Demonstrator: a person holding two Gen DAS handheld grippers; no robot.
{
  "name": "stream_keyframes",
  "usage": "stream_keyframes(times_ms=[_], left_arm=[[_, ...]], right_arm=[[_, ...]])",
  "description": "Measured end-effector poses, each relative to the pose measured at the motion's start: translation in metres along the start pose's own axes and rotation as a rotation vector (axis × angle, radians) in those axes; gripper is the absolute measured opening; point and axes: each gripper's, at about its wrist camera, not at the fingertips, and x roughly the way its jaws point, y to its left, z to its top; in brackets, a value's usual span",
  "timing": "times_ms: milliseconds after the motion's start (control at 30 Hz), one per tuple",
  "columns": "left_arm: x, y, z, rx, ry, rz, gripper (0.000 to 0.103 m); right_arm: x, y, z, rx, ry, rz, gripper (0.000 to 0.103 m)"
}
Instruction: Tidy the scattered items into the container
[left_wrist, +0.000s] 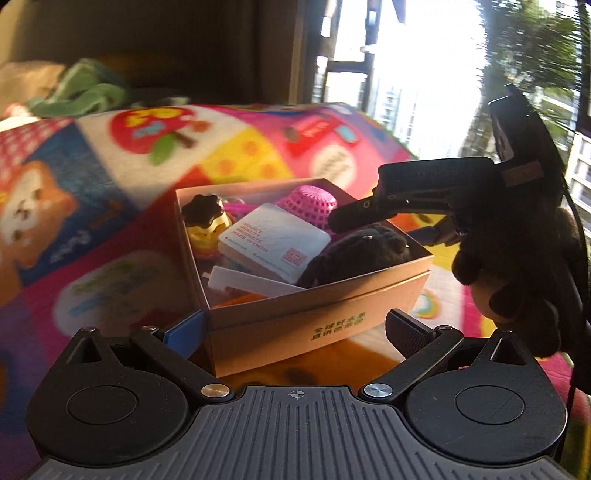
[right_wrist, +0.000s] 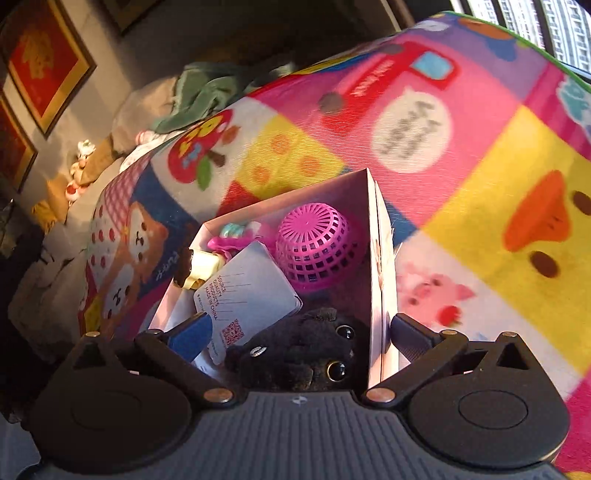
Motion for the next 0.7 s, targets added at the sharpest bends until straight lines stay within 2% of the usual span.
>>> stream_keyframes(times_ms=[133, 233, 300, 533, 600, 700], left_arm=[[-0.001, 0.005, 0.003, -0.035, -0.007, 0.017, 0.103], [-0.001, 0.002, 0.003, -0.026, -0.008, 0.025, 0.103], [-0.002, -0.002, 0.000, -0.008, 0.001, 0.059, 0.103], [-0.002, -0.009, -0.026, -0.100, 0.095, 0.157, 0.103], [-0.005, -0.015, -0.034, -0.105, 0.110, 0.178, 0.103], [-0.011, -0.024, -0.045, -0.097, 0.088, 0.242, 0.103]], right_arm=[[0.010, 0.018, 0.002, -0.045, -0.008, -0.016, 0.103], [0.004, 0.010, -0.002, -0.032, -0.011, 0.013, 0.103], [-0.009, 0.003, -0.007, -0.009, -0.024, 0.007, 0.103], [-0.069, -0.001, -0.047, -0.023, -0.180, -0.157, 0.103], [-0.076, 0.001, -0.065, -0.033, -0.186, -0.196, 0.103], [-0.073, 0.005, -0.093, -0.094, -0.157, -0.265, 0.103]])
